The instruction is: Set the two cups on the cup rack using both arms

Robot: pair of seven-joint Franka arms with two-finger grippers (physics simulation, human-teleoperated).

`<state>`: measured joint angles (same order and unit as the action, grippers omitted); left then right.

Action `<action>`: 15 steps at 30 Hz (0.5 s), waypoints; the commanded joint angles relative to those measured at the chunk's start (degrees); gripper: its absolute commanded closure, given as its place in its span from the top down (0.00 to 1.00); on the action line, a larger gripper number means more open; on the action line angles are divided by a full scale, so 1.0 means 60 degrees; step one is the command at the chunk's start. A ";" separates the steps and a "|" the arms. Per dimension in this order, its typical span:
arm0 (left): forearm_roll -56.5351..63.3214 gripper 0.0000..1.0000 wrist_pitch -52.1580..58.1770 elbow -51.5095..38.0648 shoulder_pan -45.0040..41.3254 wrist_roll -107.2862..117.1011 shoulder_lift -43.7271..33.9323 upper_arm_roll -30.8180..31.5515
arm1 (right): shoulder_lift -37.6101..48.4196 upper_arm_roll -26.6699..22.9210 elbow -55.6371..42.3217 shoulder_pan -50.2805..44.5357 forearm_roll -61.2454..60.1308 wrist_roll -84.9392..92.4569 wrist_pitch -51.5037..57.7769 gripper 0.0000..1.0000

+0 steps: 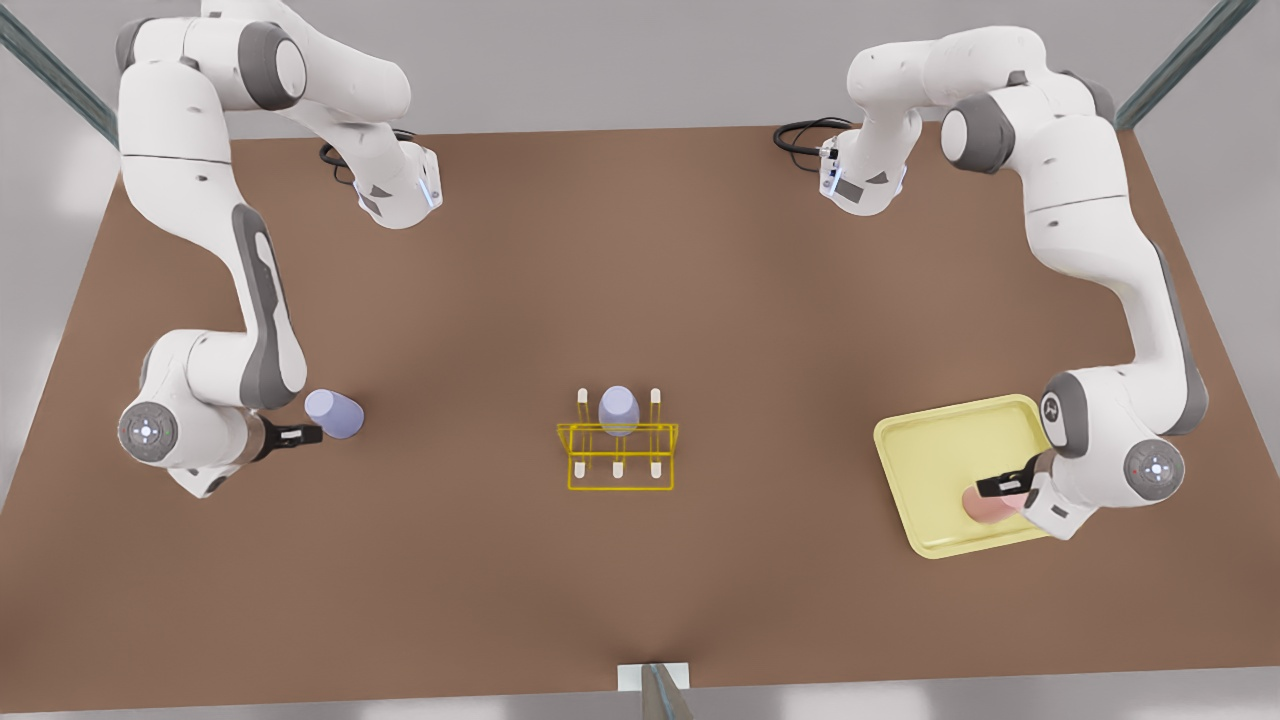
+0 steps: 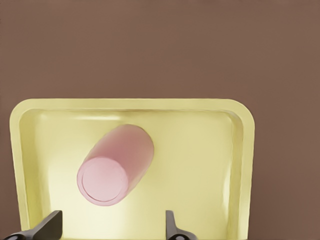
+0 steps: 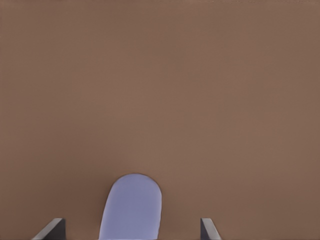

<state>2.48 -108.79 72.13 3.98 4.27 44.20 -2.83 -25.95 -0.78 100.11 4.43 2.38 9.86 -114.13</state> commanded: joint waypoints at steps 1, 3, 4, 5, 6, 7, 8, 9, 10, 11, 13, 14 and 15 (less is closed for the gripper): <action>-0.0004 1.00 -0.1381 0.0020 0.0113 -0.0419 0.0031 -0.0042 | 0.0018 0.0013 0.0234 -0.0020 -0.0206 0.1183 -0.1882 1.00; 0.0040 1.00 -0.1366 0.0020 0.0142 -0.0755 0.0279 -0.0100 | 0.0106 0.0028 0.0350 -0.0035 -0.0206 0.1183 -0.1882 1.00; 0.0040 1.00 -0.1425 0.0020 0.0142 -0.0829 0.0514 -0.0217 | 0.0398 0.0028 0.0600 -0.0108 -0.0220 0.1183 -0.1882 1.00; 0.0040 1.00 -0.1425 0.0020 0.0142 -0.0829 0.0617 -0.0232 | 0.0574 0.0042 0.0863 -0.0138 -0.0220 0.1154 -0.2042 1.00; 0.0026 1.00 -0.1425 0.0020 0.0127 -0.0829 0.0646 -0.0232 | 0.0808 0.0042 0.1302 -0.0123 -0.0220 0.1154 -0.2409 1.00; 0.0026 1.00 -0.1439 0.0020 0.0127 -0.0829 0.0763 -0.0232 | 0.1013 0.0042 0.1683 -0.0138 -0.0220 0.1168 -0.2643 1.00; 0.0026 1.00 -0.1439 0.0020 0.0127 -0.0815 0.0836 -0.0232 | 0.1131 0.0042 0.2035 -0.0138 -0.0206 0.1183 -0.2863 1.00; 0.0011 1.00 -0.1439 0.0020 0.0142 -0.0815 0.0910 -0.0232 | 0.1146 0.0042 0.2225 -0.0138 -0.0206 0.1183 -0.2936 1.00; -0.0018 1.00 -0.1439 0.0020 0.0127 -0.0800 0.0954 -0.0232 | 0.1160 0.0042 0.2460 -0.0123 -0.0206 0.1183 -0.3126 1.00; -0.0047 1.00 -0.1439 0.0020 0.0127 -0.0785 0.0997 -0.0218 | 0.1233 0.0042 0.2899 -0.0094 -0.0206 0.1183 -0.3595 1.00; -0.0062 1.00 -0.1454 0.0020 0.0127 -0.0785 0.1071 -0.0218 | 0.1263 0.0042 0.3193 -0.0094 -0.0206 0.1183 -0.3977 1.00; -0.0091 1.00 -0.1454 0.0020 0.0127 -0.0771 0.1071 -0.0218 | 0.1336 0.0042 0.3295 -0.0094 -0.0206 0.1183 -0.3977 1.00; -0.0209 1.00 -0.1454 0.0020 0.0127 -0.0785 0.1071 -0.0218 | 0.1351 0.0042 0.3441 -0.0094 -0.0206 0.1183 -0.3977 1.00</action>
<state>1.81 -116.76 72.28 4.75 1.54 50.66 -4.13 -18.04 -0.53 120.31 3.87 1.30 13.72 -133.18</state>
